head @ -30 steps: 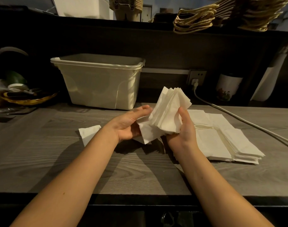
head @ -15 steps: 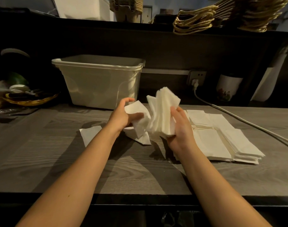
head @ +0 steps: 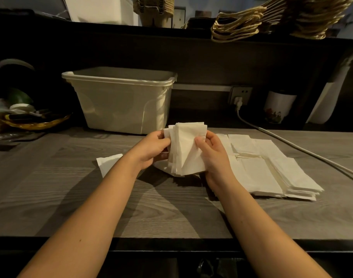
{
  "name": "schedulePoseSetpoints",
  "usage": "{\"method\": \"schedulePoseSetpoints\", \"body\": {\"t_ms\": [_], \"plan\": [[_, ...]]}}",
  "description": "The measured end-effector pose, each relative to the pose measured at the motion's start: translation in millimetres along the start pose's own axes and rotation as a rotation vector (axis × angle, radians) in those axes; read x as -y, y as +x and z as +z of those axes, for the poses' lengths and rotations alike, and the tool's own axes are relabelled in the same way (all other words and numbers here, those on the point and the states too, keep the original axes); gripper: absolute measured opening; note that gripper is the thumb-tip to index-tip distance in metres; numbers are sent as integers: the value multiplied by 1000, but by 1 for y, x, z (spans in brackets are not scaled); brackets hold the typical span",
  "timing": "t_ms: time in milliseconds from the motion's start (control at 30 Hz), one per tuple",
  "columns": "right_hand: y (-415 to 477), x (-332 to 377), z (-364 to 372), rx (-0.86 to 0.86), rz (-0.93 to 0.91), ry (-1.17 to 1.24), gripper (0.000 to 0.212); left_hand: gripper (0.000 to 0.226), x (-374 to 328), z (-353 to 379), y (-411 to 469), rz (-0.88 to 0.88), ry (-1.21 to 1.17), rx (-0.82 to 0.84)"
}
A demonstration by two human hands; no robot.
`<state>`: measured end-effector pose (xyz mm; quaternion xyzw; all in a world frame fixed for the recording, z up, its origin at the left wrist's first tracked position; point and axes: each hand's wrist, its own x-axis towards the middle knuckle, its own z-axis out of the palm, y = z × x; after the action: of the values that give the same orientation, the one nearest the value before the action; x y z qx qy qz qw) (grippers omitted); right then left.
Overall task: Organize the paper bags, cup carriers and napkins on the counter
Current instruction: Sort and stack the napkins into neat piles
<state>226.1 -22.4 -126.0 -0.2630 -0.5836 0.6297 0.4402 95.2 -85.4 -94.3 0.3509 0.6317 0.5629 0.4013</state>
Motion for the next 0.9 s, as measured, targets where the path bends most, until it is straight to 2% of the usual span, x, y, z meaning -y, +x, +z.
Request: {"method": "schedulePoseSetpoints", "body": {"t_ms": [100, 200, 300, 367, 433, 467, 500, 567, 633, 700, 767, 833, 900], "plan": [[0, -1, 0, -25, 10, 8, 33, 15, -1, 2, -1, 10, 0, 14], [1, -3, 0, -66, 22, 1, 32, 27, 0, 4, 0, 19, 10, 31], [1, -4, 1, -91, 20, 2, 25, 34, 3, 9, -1, 26, -66, 24], [1, -5, 1, -103, 15, -18, 22, 38, 3, 14, -2, 51, -115, 79], [1, -7, 2, -108, 14, -43, 23, 33, 2, 18, -7, 88, -69, 159], [1, -7, 3, -110, 8, -59, 25, 24, 2, 20, -8, 112, -3, 180], [1, -7, 3, -112, -11, -77, 26, 13, 3, 22, -9, 139, 75, 176], [-2, -7, 4, -104, -85, -124, 28, 11, 7, 25, -7, 181, 170, 77], [-3, -7, 5, -70, -125, -132, 32, 14, 8, 24, -4, 170, 70, -32], [-4, -7, 5, -12, -52, -18, 39, 20, 7, 22, -3, 119, -172, -59], [-5, -4, 6, 71, 101, 189, 35, 26, 5, 20, -2, 113, -379, -40], [-5, -2, 8, 142, 235, 372, 30, 21, 3, 20, -1, 151, -444, -26], [-4, -2, 7, 150, 250, 437, 31, 16, 3, 18, -2, 186, -415, -26]]}}
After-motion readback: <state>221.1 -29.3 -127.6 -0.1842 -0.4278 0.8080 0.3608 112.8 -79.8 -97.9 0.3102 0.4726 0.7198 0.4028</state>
